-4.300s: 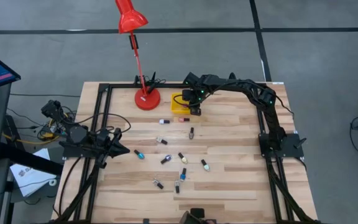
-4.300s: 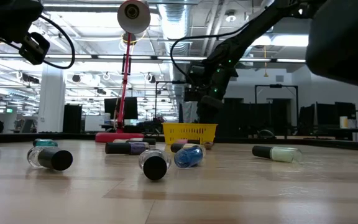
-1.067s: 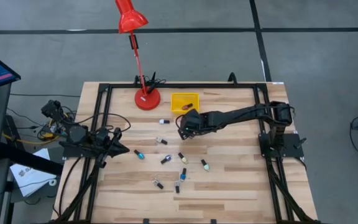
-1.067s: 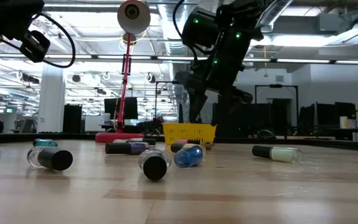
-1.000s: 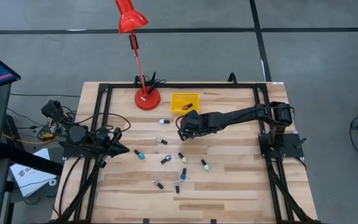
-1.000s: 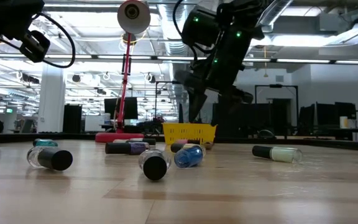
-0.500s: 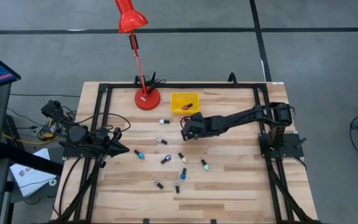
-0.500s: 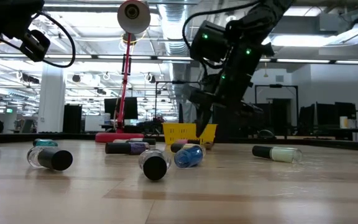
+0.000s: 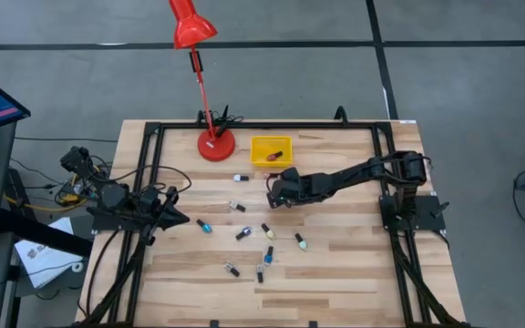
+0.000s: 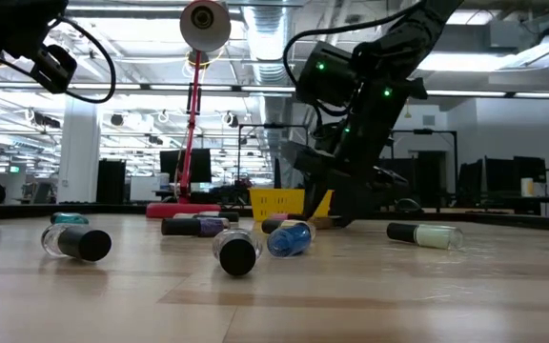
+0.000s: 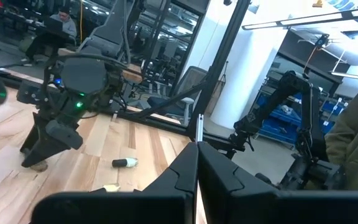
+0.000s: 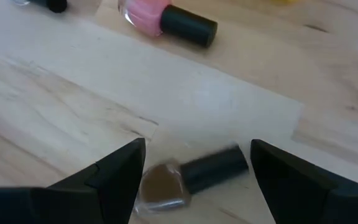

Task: Pick & Place Nail Polish
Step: Put the brown nail polish bottle into the yellow bin

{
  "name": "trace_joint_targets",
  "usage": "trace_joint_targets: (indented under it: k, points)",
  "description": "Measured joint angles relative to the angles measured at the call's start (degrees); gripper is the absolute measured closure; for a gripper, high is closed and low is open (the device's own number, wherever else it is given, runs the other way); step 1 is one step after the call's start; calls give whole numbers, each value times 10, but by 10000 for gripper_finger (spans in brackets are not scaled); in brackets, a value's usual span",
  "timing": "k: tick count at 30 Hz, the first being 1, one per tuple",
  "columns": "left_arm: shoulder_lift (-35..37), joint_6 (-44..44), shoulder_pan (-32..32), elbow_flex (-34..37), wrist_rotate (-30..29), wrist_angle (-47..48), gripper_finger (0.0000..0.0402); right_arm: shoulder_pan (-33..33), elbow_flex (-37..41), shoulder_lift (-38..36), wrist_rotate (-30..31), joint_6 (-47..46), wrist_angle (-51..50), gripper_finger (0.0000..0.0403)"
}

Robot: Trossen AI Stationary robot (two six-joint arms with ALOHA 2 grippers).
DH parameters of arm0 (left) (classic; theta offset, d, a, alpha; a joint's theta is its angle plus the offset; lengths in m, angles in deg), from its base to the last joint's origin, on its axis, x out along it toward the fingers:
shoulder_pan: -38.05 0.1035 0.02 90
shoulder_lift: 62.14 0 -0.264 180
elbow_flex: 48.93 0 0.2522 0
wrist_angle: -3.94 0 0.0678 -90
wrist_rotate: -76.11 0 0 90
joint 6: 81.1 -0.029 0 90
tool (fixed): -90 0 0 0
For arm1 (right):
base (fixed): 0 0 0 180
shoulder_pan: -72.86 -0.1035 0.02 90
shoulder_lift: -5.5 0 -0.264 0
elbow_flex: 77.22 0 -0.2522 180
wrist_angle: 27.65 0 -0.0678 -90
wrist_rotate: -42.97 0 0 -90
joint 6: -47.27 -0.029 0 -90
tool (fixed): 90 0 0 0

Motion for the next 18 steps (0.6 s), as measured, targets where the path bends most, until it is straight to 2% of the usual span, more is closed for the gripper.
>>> trace_joint_targets:
  k: [10,13,18]
  points:
    - [0,0,0,0,0,0,400,-8,-11,9,-7,12,-32,121]
    - [0,0,0,0,0,0,400,-8,-10,10,-10,62,-32,121]
    - [0,0,0,0,0,0,400,0,-21,-9,-34,201,-35,121]
